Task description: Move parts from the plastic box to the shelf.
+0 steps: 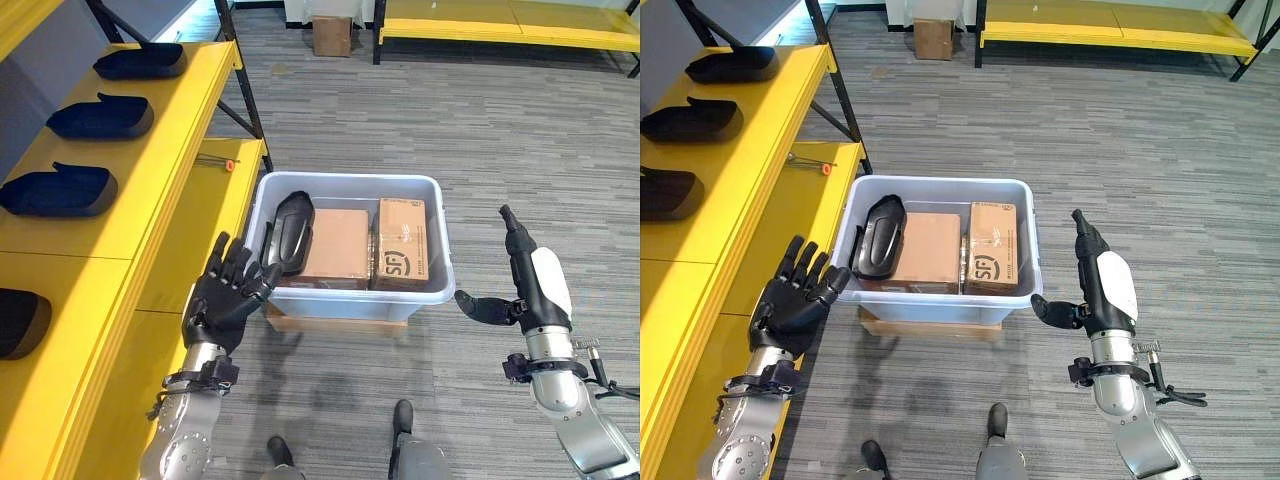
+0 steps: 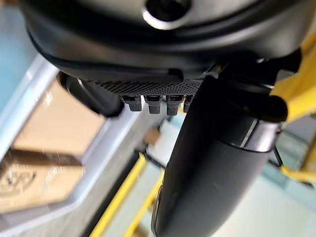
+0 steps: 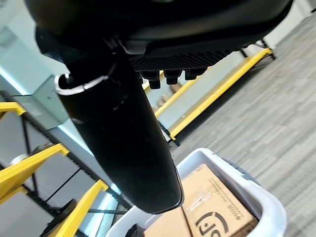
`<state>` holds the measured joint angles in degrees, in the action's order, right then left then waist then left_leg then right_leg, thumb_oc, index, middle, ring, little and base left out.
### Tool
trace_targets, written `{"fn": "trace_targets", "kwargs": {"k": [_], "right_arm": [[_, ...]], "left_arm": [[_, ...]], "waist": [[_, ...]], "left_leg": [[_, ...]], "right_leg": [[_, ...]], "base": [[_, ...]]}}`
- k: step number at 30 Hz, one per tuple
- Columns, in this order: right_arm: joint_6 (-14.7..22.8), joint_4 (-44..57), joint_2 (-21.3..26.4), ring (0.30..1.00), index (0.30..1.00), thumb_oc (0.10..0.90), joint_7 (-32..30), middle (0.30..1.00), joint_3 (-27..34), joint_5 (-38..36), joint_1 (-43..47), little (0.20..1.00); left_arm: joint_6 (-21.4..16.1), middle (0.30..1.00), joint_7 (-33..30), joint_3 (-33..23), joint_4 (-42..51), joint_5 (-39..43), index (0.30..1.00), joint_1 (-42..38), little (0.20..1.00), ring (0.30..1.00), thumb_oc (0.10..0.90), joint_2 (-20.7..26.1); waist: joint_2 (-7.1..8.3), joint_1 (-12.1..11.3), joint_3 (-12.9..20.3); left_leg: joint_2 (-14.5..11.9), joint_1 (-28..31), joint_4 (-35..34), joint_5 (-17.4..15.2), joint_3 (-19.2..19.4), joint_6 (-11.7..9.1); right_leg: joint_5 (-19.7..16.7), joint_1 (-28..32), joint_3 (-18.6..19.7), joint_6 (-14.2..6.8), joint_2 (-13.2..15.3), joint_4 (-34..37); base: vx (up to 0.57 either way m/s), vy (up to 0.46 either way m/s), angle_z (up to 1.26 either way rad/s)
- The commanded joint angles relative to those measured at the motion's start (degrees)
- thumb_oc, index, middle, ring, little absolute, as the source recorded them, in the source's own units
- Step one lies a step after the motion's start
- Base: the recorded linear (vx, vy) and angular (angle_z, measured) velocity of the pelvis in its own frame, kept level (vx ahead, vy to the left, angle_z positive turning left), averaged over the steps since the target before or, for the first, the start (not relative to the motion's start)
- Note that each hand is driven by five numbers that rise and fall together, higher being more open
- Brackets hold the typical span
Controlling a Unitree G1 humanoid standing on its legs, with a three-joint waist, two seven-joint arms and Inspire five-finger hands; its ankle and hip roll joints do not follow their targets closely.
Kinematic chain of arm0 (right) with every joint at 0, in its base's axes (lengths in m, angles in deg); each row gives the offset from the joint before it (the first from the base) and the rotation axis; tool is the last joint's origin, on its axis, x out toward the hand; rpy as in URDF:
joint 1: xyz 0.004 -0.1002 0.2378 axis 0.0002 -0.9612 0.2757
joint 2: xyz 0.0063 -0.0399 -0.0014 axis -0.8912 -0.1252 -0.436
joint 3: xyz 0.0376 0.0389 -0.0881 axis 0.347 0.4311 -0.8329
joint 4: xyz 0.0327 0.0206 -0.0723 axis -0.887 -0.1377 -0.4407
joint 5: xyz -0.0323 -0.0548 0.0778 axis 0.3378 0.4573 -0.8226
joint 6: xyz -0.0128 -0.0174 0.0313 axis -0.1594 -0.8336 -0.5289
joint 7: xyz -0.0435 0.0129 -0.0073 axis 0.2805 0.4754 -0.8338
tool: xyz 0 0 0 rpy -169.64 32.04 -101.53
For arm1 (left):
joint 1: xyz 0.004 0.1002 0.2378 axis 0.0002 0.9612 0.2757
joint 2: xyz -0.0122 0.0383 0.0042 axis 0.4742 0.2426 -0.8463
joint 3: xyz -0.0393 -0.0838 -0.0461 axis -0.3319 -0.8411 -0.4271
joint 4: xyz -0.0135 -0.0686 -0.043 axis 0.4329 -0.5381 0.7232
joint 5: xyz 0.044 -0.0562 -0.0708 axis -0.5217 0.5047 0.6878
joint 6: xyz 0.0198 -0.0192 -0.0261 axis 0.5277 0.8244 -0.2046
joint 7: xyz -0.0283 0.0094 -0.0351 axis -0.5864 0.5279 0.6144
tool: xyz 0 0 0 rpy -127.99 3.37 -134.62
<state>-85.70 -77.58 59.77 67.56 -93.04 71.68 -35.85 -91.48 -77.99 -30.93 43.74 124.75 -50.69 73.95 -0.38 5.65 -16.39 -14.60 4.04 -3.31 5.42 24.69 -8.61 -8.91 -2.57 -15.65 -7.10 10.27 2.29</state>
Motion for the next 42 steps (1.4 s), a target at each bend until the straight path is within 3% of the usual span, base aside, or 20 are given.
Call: {"fn": "trace_targets", "kwargs": {"k": [1, 4, 8, 9, 14, 15, 16, 17, 20, 22, 23, 24, 26, 29, 31, 35, 42], "right_arm": [[2.6, 6.4, 0.6, 1.0, 1.0, 0.9, -1.3, 1.0, 4.3, -0.2, 0.6, 1.0], [4.6, 5.4, 0.8, 1.0, 1.0, 0.9, -3.2, 1.0, 4.0, 0.2, -0.2, 1.0], [6.0, 4.9, 1.1, 1.0, 1.0, 0.9, -4.6, 1.0, 3.1, 0.0, 1.1, 1.0], [7.8, 4.8, 1.6, 1.0, 1.0, 0.9, -4.3, 1.0, 2.8, -0.4, 1.0, 1.0], [8.9, 4.2, 2.1, 1.0, 1.0, 0.9, -1.8, 1.0, 2.5, -3.1, 1.5, 1.0], [8.4, 3.4, 1.7, 1.0, 1.0, 0.9, -1.1, 1.0, 0.7, -2.0, 1.9, 1.0], [8.4, 3.1, 1.6, 1.0, 1.0, 0.9, -1.0, 1.0, 0.4, -2.2, 2.2, 1.0], [8.6, 2.1, 1.4, 1.0, 1.0, 0.9, -0.8, 1.0, -0.9, -3.2, 2.9, 1.0], [10.1, 1.1, 1.1, 1.0, 1.0, 0.9, -1.6, 1.0, -2.7, -4.5, 3.6, 1.0], [12.1, 3.2, 1.1, 1.0, 1.0, 0.9, -3.6, 1.0, -3.5, -7.8, 2.3, 1.0], [13.7, 4.2, 0.5, 1.0, 1.0, 0.9, -4.3, 1.0, -4.4, -7.4, 1.9, 1.0], [14.7, 4.4, 0.2, 1.0, 1.0, 0.9, -4.9, 1.0, -5.2, -5.7, 2.3, 1.0], [14.0, 3.8, 0.0, 1.0, 1.0, 0.9, -6.3, 1.0, -7.0, -1.6, 4.2, 1.0], [10.9, 4.1, 0.8, 1.0, 1.0, 0.9, -7.4, 1.0, -6.8, -1.7, 3.8, 1.0], [12.6, 3.0, 0.8, 1.0, 1.0, 0.9, -6.8, 1.0, -6.1, -2.6, 2.7, 1.0], [15.3, 3.2, 0.3, 1.0, 1.0, 0.9, -6.1, 1.0, -5.5, -3.0, 1.2, 1.0], [11.6, 3.3, -0.6, 1.0, 1.0, 0.9, -4.7, 1.0, -7.2, -3.3, 3.8, 1.0]], "left_arm": [[-2.8, 1.0, 2.8, -4.3, 5.3, -0.4, 1.0, -1.6, 1.0, 1.0, 0.9, 2.7], [-1.5, 1.0, 2.9, -3.7, 5.8, -1.1, 1.0, -1.3, 1.0, 1.0, 0.9, 3.2], [-3.1, 1.0, 6.3, -1.7, 6.3, -2.7, 1.0, -3.0, 1.0, 1.0, 0.9, 4.0], [-4.5, 1.0, 5.8, -1.1, 7.3, -2.0, 1.0, -3.8, 1.0, 1.0, 0.9, 3.9], [-5.6, 1.0, 2.9, -0.8, 7.2, 0.2, 1.0, -4.9, 1.0, 1.0, 0.9, 3.7], [-5.0, 1.0, 2.4, 0.1, 6.2, 0.4, 1.0, -6.8, 1.0, 1.0, 0.9, 3.2], [-4.9, 1.0, 2.3, 0.2, 6.1, 0.4, 1.0, -7.1, 1.0, 1.0, 0.9, 3.1], [-4.3, 1.0, 2.2, 0.6, 5.5, 0.0, 1.0, -7.8, 1.0, 1.0, 0.9, 2.7], [-3.8, 1.0, 1.8, 1.5, 4.8, -1.1, 1.0, -8.0, 1.0, 1.0, 0.9, 1.7], [-3.1, 1.0, -0.5, 3.1, 4.2, -1.3, 1.0, -6.3, 1.0, 1.0, 0.9, 0.6], [-2.3, 1.0, -3.1, 3.9, 3.3, -1.4, 1.0, -5.4, 1.0, 1.0, 0.9, 0.1], [-3.2, 1.0, -2.6, 4.5, 1.5, -1.2, 1.0, -5.5, 1.0, 1.0, 0.9, -0.4], [-6.3, 1.0, 1.4, 4.8, -1.5, -0.9, 1.0, -5.1, 1.0, 1.0, 0.9, -1.2], [-7.4, 1.0, 4.9, 5.2, -1.7, -0.1, 1.0, -4.8, 1.0, 1.0, 0.9, -1.2], [-8.1, 1.0, 5.5, 6.1, -2.3, -0.1, 1.0, -6.1, 1.0, 1.0, 0.9, -0.8], [-8.8, 1.0, 5.5, 7.3, -2.2, -1.5, 1.0, -7.9, 1.0, 1.0, 0.9, -0.1], [-9.7, 1.0, 6.7, 6.1, -1.3, -1.7, 1.0, -5.4, 1.0, 1.0, 0.9, 0.5]], "waist": [[2.21, 0.1, 2.5], [2.05, 0.1, 2.1], [1.78, -0.1, 1.4], [1.62, 0.1, 1.3], [1.58, 0.8, 1.6], [1.59, 0.9, 1.4], [1.48, 1.0, 1.2], [1.16, 0.9, 0.6], [0.35, 0.8, -0.2], [-0.55, 0.8, -0.4], [0.03, 0.6, -0.5], [0.53, 0.4, -0.8], [-0.4, -0.3, -1.0], [-0.99, 0.4, -1.2], [-0.99, 0.7, -0.9], [-1.04, 0.8, -0.3], [-0.9, -1.5, 0.0]], "left_leg": [[-2.3, -1.4, 7.1, -5.7, 0.9, 2.1], [-2.3, -2.2, 7.4, -5.7, -0.1, 2.3], [-2.6, -3.5, 9.2, -6.1, -2.3, 2.5], [-2.7, -3.6, 10.9, -6.9, -3.8, 2.6], [-2.8, -3.9, 16.9, -8.3, -2.8, 3.1], [-4.1, -6.4, 22.5, -5.3, -0.6, 1.7], [-4.6, -7.2, 23.4, -4.7, -0.9, 1.3], [-5.5, -9.8, 24.3, -1.2, -0.5, 1.0], [-5.9, -11.6, 19.7, 2.8, -1.0, 0.0], [-7.9, -12.4, 9.8, 9.5, -0.5, -1.3], [-8.5, -13.7, 5.2, 11.3, -2.5, -1.6], [-8.9, -14.7, 4.5, 11.2, -4.3, -1.4], [-8.7, -13.1, 3.0, 8.2, -5.9, -0.9], [-8.2, -10.8, 5.9, 5.5, -3.2, -0.7], [-6.7, -9.6, 6.9, 3.1, -2.6, -0.1], [-4.0, -8.7, 6.8, 1.7, -3.5, 0.4], [-2.8, -9.4, 6.1, 1.3, -4.8, 0.9]], "right_leg": [[8.3, -1.9, -1.0, -3.1, 4.3, -8.9], [9.3, -2.5, -0.6, -3.0, 4.1, -10.4], [12.9, -3.6, -0.1, -1.6, 3.0, -15.6], [15.2, -3.3, 0.7, -0.3, 1.8, -17.7], [17.7, -2.8, 0.5, 1.7, 0.7, -20.1], [19.1, -1.4, -0.4, 2.5, 0.1, -19.8], [19.2, -1.3, -0.7, 2.8, -0.3, -19.7], [18.5, -0.8, -1.3, 3.6, -1.3, -18.6], [18.4, 0.3, -1.5, 3.4, -2.2, -17.5], [18.1, 1.0, -2.3, 3.3, -2.2, -16.3], [18.1, 1.2, -1.8, 3.0, -1.5, -16.2], [18.6, 0.9, -1.0, 2.9, -0.9, -17.3], [21.6, -1.1, 0.0, 2.7, -0.4, -22.8], [23.2, -1.0, -1.2, 2.9, 0.3, -25.6], [22.9, -0.6, -1.4, 2.3, 0.5, -25.4], [21.1, 0.0, -0.6, 1.5, 0.2, -22.7], [18.7, 0.7, -1.4, 0.9, 1.2, -18.3]], "base": [[0.0, 0.0, 0.0], [0.01, -0.058, 0.11], [0.04, -0.149, 0.16], [0.12, -0.184, 0.21], [0.12, -0.142, 0.12], [0.13, -0.184, 0.25], [0.11, -0.188, 0.61], [0.05, -0.065, 0.74], [0.12, 0.072, 0.39], [0.2, 0.296, 0.11], [0.14, 0.313, 0.14], [0.19, 0.329, 0.08], [0.19, 0.306, -0.4], [0.19, 0.171, -0.79], [0.17, 0.081, -0.27], [0.15, 0.085, 0.05], [0.08, 0.036, -0.02]]}}
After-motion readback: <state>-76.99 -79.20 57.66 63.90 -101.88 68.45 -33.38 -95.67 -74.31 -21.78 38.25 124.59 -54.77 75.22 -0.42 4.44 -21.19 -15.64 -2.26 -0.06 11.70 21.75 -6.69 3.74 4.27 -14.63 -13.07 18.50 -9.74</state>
